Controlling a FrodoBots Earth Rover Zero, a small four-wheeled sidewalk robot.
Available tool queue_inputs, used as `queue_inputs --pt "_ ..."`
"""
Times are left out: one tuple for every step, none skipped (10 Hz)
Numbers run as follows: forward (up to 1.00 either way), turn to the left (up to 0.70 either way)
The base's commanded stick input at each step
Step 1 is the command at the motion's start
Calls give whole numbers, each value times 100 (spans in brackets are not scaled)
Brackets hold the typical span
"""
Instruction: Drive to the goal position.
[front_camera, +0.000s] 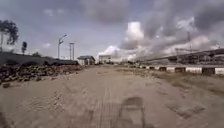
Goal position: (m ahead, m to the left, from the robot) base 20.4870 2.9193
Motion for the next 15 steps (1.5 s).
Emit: queue_inputs --pt "100 0" --pt "100 0" --pt "100 0" --pt "100 0" --pt "100 0" --pt "100 0" --pt "100 0" --pt "100 0" --pt "100 0" --pt "100 0" --pt "100 0" --pt "100 27" --pt "100 27" --pt "100 27" --pt "100 27"
